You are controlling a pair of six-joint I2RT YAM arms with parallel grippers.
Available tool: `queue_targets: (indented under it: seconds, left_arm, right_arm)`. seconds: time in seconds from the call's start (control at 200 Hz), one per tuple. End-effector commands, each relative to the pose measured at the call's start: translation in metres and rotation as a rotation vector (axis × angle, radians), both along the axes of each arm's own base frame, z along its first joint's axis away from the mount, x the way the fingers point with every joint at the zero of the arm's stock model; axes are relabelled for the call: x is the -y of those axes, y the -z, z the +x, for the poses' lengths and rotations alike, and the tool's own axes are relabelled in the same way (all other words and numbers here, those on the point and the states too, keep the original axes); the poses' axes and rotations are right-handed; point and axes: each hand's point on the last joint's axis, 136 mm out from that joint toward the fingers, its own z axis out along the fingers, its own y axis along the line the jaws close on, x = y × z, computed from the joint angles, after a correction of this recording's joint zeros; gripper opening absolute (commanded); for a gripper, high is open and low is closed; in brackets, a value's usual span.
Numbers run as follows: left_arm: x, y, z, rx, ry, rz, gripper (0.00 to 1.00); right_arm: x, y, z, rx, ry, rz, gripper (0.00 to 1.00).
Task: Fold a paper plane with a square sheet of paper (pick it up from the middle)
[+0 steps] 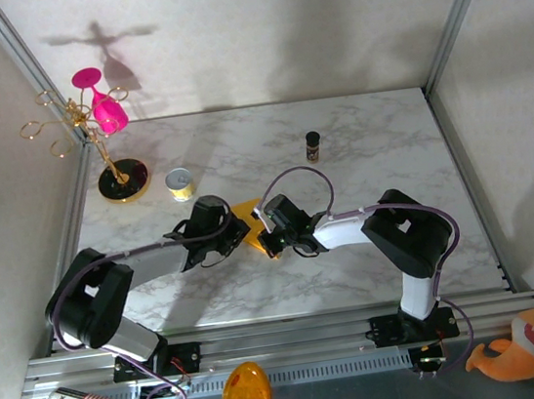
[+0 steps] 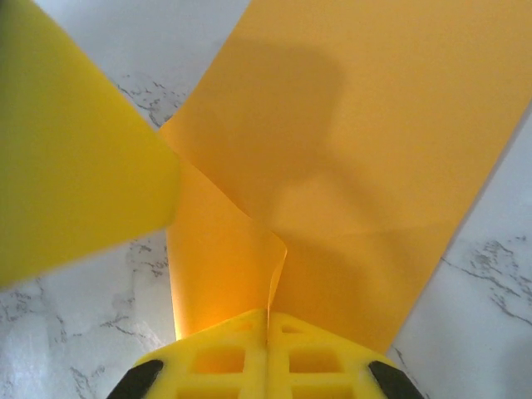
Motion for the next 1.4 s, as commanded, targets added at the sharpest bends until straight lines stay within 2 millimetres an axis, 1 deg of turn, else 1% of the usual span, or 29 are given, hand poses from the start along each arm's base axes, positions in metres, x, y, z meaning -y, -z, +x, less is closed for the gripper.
queue_targets:
  seconds: [0.0, 0.115, 0.401, 0.776, 1.397]
  left_arm:
    - [0.011, 0.001, 0.004, -0.007, -0.029, -0.075, 0.05]
    - [0.014, 0.007, 0.002, -0.019, -0.022, -0.066, 0.05]
    - [0.001, 0.025, -0.008, -0.053, -0.051, -0.015, 0.04]
    - [-0.004, 0.036, -0.011, -0.069, -0.049, 0.02, 0.04]
    - [-0.01, 0.046, -0.013, -0.083, -0.05, 0.053, 0.04]
  right_arm:
    - [0.008, 0.018, -0.004, -0.057, 0.012, -0.046, 0.07]
    - [0.008, 0.017, -0.004, -0.055, 0.013, -0.046, 0.07]
    - [0.009, 0.018, -0.003, -0.06, 0.022, -0.054, 0.07]
    - [0.007, 0.018, -0.002, -0.061, 0.02, -0.059, 0.07]
    - [0.008, 0.02, -0.002, -0.066, 0.023, -0.062, 0.07]
